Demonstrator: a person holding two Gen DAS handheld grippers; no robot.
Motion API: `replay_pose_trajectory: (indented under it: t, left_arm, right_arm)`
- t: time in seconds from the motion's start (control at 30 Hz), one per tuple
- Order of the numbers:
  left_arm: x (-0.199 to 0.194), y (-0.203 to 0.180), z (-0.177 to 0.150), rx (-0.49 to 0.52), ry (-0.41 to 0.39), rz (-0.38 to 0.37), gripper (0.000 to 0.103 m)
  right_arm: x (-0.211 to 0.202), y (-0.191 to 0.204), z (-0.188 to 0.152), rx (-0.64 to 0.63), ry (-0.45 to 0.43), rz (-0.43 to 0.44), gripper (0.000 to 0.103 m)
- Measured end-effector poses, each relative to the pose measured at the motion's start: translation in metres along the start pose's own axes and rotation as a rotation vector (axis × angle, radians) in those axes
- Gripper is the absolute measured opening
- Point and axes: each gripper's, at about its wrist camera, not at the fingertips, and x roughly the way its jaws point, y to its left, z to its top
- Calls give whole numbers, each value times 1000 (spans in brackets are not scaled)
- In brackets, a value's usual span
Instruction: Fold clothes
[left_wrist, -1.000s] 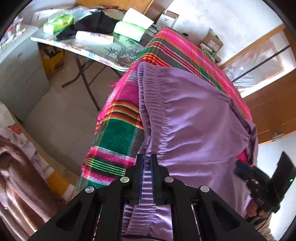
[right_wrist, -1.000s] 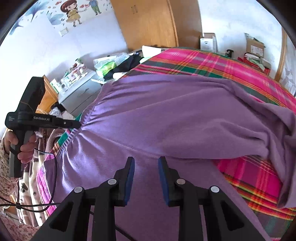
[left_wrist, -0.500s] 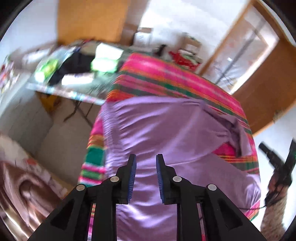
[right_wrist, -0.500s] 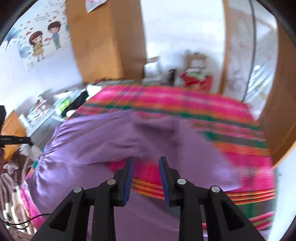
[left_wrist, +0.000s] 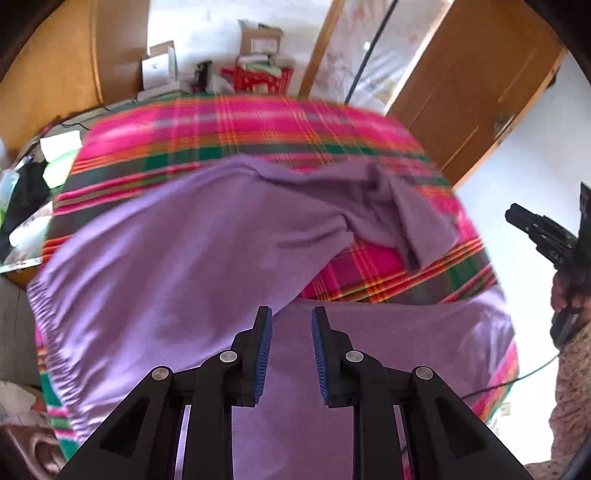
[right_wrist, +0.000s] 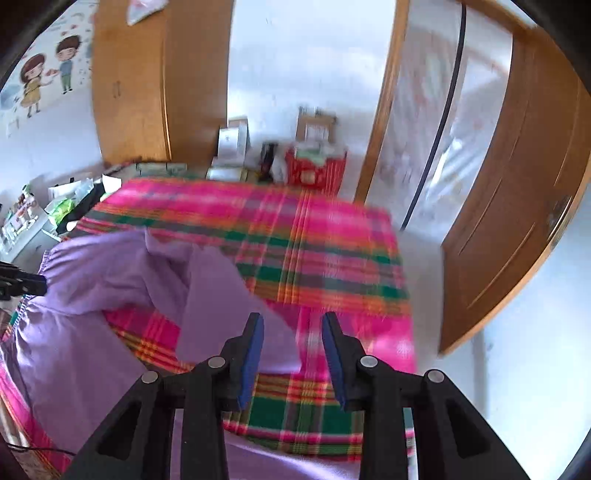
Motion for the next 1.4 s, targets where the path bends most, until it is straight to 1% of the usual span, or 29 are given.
replay_pose_trajectory:
  t: [0.1,0.17,0.27,0.37,0.47,0.53,0.63,0.7,0.8,0.9,1.0,1.13,1.23,1.33,1.4]
  left_arm:
    - [31,-12,7,45,25,59,23]
    - [46,-19,13,63,39,81,23]
    - [60,-25,20,93,48,111,23]
    - [72,-27,24,107,57,142,23]
    - [78,-25,27,94,48,168,24]
    - [77,-24,28,97,28,188,24]
    - [75,-26,26,101,1,208,24]
    - [73,-28,25,104,-21,213,24]
    - [76,-27,27,105,-23,222,24]
    - [78,-25,28,94,-36,223,24]
    - [81,-23,29,73,-34,207,24]
    - [84,-27,28,85,-38,218,24]
    - [83,-28,28,72,-39,204,24]
    - [82,-35,27,100,-54,186,24]
    - [82,-38,26,121,-53,176,24]
  right_arm:
    - [33,9,-18,-23,61,66,37]
    - [50,21,-26,-59,76,106,38]
    - [66,32,-33,-101,68,135,41]
    - [76,38,-28,-88,51,161,45]
    - [85,41,-16,-59,15,186,50]
    - [93,45,-9,-64,12,196,53]
    - [105,50,-3,-53,17,215,54]
    - [102,54,-6,-38,3,246,55]
    - [97,61,-14,-42,-9,287,56]
    - [92,71,-28,-110,-1,264,56]
    - [89,82,-44,-214,-2,223,56]
    - [95,87,-51,-264,15,191,56]
    - [98,91,-54,-296,24,172,56]
    - [103,96,-56,-345,30,148,56]
    - [107,95,-57,-341,36,150,56]
